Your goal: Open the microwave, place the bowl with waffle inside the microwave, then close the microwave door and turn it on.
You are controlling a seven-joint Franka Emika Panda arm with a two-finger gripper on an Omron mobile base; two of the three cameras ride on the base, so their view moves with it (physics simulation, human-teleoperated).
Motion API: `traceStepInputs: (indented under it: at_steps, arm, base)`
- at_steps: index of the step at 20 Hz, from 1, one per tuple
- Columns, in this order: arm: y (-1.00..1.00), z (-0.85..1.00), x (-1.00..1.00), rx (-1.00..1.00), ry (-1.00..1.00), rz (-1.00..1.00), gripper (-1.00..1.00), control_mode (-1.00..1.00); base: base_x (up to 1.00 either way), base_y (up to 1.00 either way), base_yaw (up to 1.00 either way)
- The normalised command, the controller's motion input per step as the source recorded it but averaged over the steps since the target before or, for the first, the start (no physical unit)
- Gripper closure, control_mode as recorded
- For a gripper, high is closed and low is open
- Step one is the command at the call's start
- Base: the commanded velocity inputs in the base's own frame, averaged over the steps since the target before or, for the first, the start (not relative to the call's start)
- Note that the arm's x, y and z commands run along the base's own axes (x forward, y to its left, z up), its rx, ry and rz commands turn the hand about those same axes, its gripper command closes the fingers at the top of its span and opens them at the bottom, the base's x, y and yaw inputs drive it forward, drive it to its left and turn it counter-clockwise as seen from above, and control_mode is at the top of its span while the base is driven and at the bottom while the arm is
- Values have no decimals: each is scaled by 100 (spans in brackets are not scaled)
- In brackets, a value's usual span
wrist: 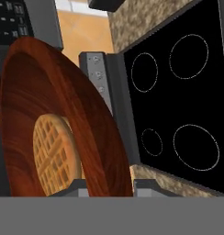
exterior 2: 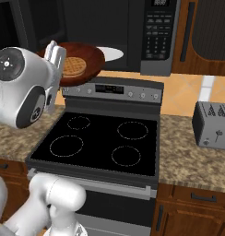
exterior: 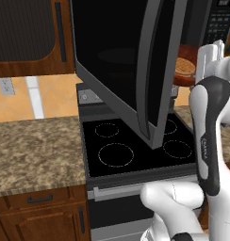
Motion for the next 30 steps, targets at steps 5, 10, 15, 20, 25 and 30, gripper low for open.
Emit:
traceStepInputs:
  at_steps: [5,10,15,20,25,30]
  arm:
    - [0,0,51,0,0,0,100,-100]
    - [12,0,79,0,1,0,100,-100]
    - [36,0,92,0,1,0,100,-100]
    - [16,0,85,0,1,0,100,-100]
    - [2,0,82,0,9,0,100,-100]
    - [3,0,60,0,9,0,100,-100]
  base:
    - [0,0,0]
    - [0,0,0]
    - [0,0,0]
    - [0,0,0]
    - [0,0,0]
    - [0,0,0]
